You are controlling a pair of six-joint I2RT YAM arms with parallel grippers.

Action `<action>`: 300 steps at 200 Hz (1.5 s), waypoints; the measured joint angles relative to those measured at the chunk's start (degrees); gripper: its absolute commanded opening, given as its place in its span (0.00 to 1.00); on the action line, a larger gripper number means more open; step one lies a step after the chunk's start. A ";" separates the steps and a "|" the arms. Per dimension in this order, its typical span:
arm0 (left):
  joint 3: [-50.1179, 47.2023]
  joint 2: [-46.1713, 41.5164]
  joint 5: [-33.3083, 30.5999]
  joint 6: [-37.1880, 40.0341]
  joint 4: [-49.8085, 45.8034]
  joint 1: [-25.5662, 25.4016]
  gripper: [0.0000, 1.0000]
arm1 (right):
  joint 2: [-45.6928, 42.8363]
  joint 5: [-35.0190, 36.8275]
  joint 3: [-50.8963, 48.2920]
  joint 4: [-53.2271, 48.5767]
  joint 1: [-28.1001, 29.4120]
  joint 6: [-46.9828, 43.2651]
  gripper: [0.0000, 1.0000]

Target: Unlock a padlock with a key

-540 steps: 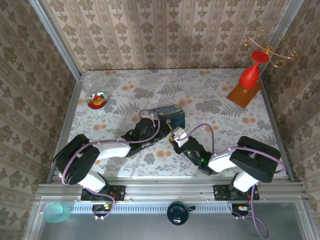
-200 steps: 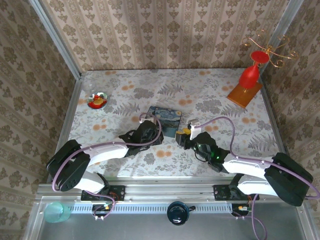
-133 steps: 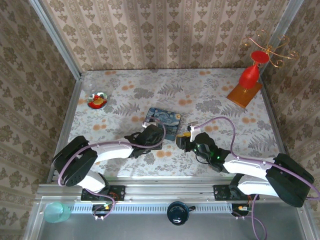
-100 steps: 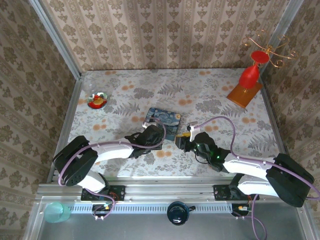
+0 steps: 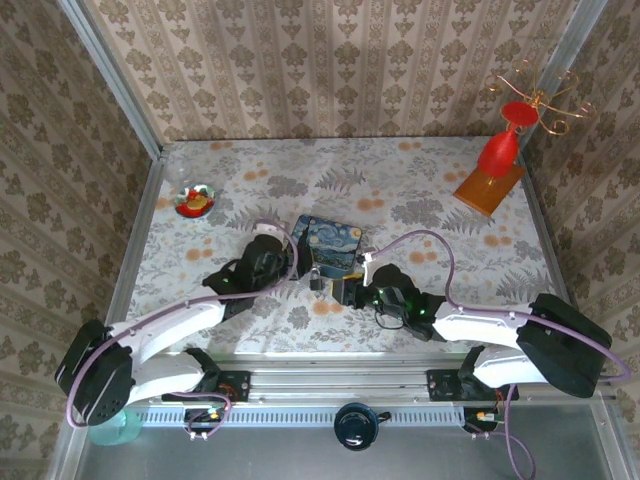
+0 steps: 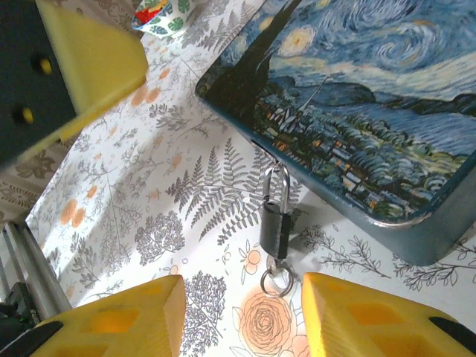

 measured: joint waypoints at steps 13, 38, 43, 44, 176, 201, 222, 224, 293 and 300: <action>0.85 0.72 3.08 2.45 -1.38 2.67 0.68 | 1.16 0.04 0.57 0.07 0.31 1.14 0.46; 5.14 6.99 7.43 6.14 -3.02 10.95 0.71 | 8.70 0.17 4.68 -0.02 1.18 3.65 0.46; 5.57 7.93 7.85 6.56 -2.97 11.80 0.72 | 9.75 0.24 5.16 -0.02 1.36 3.98 0.46; 5.73 8.15 8.02 6.64 -2.97 12.04 0.72 | 9.86 0.22 5.22 -0.04 1.38 4.07 0.46; 12.52 23.71 18.62 9.57 -2.19 14.67 0.73 | 23.34 4.59 16.02 -9.40 0.07 5.73 0.52; 13.88 24.57 17.44 9.53 -3.41 13.99 0.73 | 23.61 2.73 16.63 -10.64 -3.50 4.90 0.53; 13.86 24.59 16.00 8.83 -3.34 13.03 0.73 | 23.61 -0.26 16.57 -9.57 -6.78 4.02 0.52; 13.77 24.59 15.91 8.61 -3.17 12.92 0.72 | 23.61 -0.55 16.55 -9.40 -6.97 4.00 0.52; 10.32 23.78 14.75 4.07 2.29 12.22 0.71 | 25.33 -5.31 15.82 -2.84 -7.02 4.17 0.48; 10.32 23.76 14.75 3.96 2.27 12.22 0.71 | 25.64 -5.31 15.82 -2.80 -6.64 4.22 0.48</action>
